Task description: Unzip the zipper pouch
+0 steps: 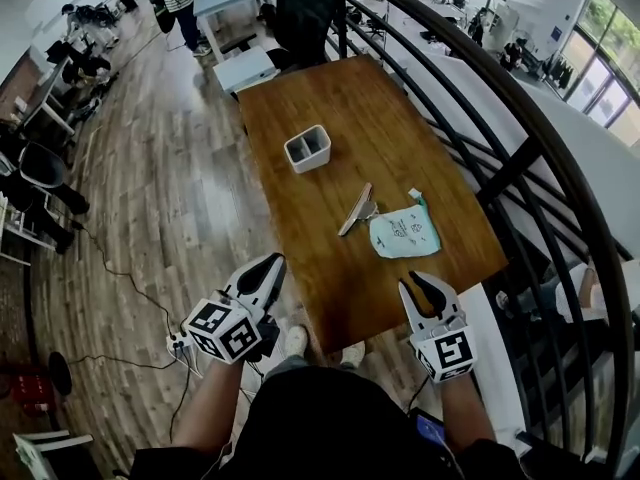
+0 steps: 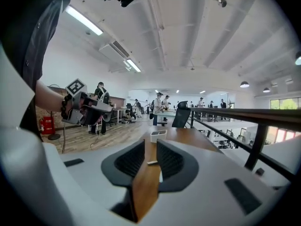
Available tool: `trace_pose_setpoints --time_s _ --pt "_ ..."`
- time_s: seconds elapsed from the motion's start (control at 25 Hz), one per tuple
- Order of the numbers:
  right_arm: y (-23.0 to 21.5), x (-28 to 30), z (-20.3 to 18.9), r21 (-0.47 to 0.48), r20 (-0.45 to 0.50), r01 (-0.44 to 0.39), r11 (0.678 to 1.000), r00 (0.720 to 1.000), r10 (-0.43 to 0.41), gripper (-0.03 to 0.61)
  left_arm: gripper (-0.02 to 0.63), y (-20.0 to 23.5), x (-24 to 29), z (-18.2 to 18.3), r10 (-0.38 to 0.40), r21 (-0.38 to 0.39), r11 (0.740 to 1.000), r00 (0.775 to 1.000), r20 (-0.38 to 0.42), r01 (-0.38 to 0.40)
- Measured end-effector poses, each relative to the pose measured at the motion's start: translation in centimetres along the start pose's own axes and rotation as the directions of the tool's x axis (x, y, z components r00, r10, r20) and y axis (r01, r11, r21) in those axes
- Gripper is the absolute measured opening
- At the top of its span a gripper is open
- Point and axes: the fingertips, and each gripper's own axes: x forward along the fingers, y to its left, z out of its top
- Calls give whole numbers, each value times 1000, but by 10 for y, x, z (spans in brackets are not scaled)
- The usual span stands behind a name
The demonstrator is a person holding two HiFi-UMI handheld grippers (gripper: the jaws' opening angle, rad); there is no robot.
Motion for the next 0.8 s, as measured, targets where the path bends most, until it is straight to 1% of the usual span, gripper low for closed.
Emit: trace_pose_setpoints --time_s 0.16,0.24,0.32,0.48,0.56,0.64,0.72,0.8 --pt "6 -4 6 38 24 68 997 997 -69 34 21 7 -8 9 -29 32 999 999 22 28" --pt "11 -7 10 75 38 104 992 994 -107 11 21 9 -13 13 -52 50 997 998 27 51" --pt "14 -8 17 120 58 135 984 988 -143 2 21 13 -19 22 -72 77 995 996 46 68" --pt "26 -12 31 202 85 179 963 976 -199 -3 15 27 -35 40 -71 150 987 991 113 54" --pt "32 -14 35 208 85 203 957 971 -225 -3 14 35 -40 47 -82 152 986 987 137 61" --pt "38 -15 38 203 81 227 952 966 -247 -3 14 43 -43 52 -99 132 988 984 148 80" --pt "45 -15 40 201 82 241 949 962 -261 -3 14 51 -46 55 -112 121 988 982 151 94" --pt "50 -14 42 208 84 253 945 958 -275 -5 14 57 -49 56 -121 127 987 982 146 103"
